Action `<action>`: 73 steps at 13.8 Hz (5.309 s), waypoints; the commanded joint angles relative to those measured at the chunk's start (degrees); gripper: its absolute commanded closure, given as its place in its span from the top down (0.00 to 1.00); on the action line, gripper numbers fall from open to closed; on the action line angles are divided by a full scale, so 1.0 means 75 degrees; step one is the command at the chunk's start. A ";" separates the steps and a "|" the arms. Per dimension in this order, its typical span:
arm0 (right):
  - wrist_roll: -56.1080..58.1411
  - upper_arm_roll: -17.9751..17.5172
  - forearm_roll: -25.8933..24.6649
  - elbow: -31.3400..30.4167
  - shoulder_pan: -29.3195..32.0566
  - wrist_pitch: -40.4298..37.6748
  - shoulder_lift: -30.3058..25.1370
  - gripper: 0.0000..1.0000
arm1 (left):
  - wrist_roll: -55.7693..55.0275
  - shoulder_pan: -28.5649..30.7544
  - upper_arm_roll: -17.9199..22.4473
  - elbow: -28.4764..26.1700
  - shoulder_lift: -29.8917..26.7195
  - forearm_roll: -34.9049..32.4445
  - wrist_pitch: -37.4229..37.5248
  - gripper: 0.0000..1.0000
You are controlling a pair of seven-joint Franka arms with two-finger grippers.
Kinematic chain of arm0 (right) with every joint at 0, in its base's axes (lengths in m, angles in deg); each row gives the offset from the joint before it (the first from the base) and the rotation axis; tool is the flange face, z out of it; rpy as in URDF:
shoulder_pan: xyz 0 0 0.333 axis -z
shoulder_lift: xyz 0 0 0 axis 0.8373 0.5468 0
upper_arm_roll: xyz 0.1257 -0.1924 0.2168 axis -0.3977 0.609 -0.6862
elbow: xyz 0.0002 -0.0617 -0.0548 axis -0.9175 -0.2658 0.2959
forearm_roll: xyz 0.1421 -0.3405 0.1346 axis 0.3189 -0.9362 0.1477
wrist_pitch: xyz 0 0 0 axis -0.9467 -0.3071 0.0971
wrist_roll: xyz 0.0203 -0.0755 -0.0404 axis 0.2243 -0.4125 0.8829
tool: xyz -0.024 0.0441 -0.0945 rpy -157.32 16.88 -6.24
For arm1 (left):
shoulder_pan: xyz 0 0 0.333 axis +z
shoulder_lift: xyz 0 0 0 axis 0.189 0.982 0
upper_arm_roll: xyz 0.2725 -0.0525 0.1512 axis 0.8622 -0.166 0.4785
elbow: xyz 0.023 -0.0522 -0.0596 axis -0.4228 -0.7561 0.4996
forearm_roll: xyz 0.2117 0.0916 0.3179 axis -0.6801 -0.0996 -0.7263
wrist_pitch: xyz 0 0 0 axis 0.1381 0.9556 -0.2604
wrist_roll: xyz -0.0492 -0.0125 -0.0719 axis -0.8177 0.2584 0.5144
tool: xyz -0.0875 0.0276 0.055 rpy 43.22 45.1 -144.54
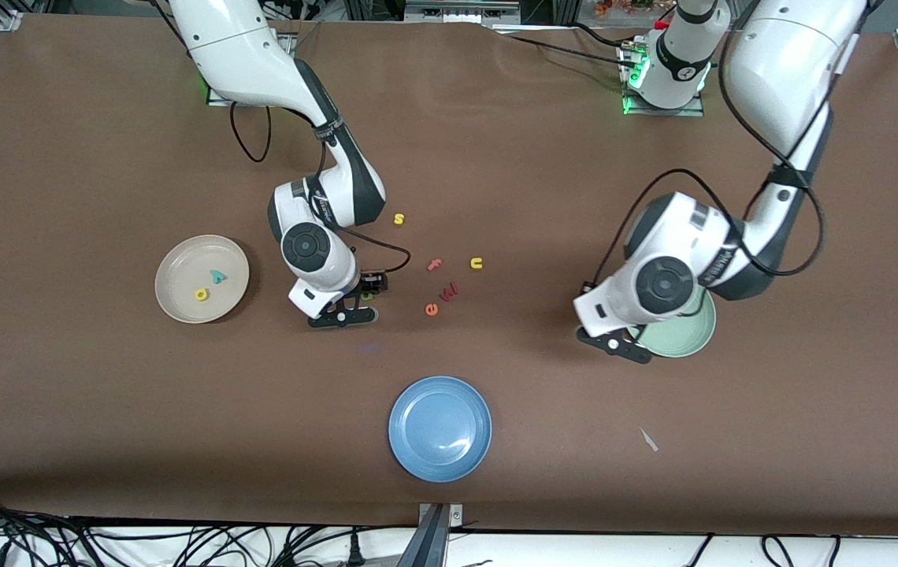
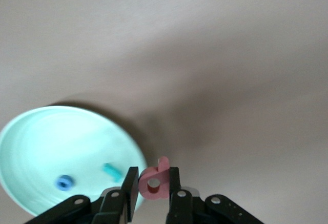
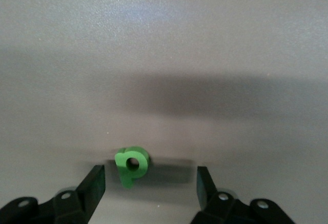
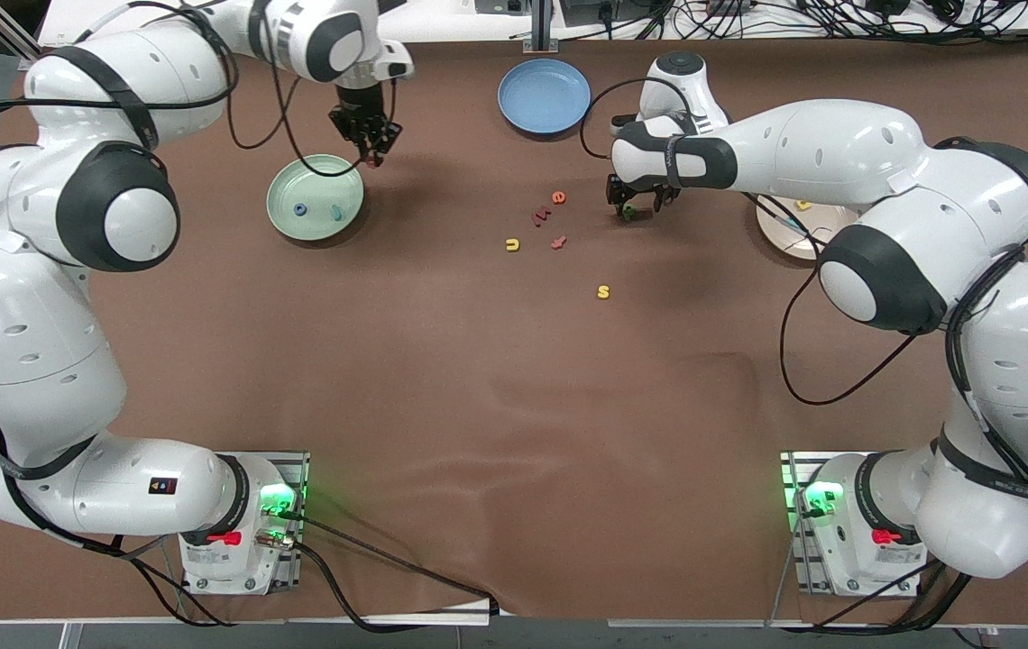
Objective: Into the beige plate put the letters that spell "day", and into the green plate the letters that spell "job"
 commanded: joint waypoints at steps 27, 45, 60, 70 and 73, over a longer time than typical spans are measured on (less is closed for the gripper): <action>-0.0663 0.1554 0.0001 0.0571 0.0068 -0.2652 -0.0812 0.16 | 0.1034 0.1069 -0.0339 0.0259 -0.1255 -0.1449 0.0148 1.00; 0.1951 0.2588 -0.0011 0.1072 0.1323 -0.3811 -0.0508 1.00 | 0.0108 -0.0103 0.2168 -0.1015 -0.4782 0.1985 0.1815 1.00; -0.0522 0.0626 -0.2066 0.0645 0.1459 -0.4603 -0.2542 1.00 | 0.0190 0.0190 0.1911 -0.0782 -0.4572 0.1740 0.1660 1.00; 0.1611 -0.1279 -0.2319 0.0359 0.4321 -0.5582 -0.4808 1.00 | 0.0202 0.0190 0.1841 -0.0571 -0.4701 0.1293 0.1882 1.00; 0.1763 -0.1279 -0.1922 0.0500 0.4614 -0.5841 -0.5124 1.00 | 0.0131 0.0201 0.1864 -0.0571 -0.4700 0.1305 0.2198 1.00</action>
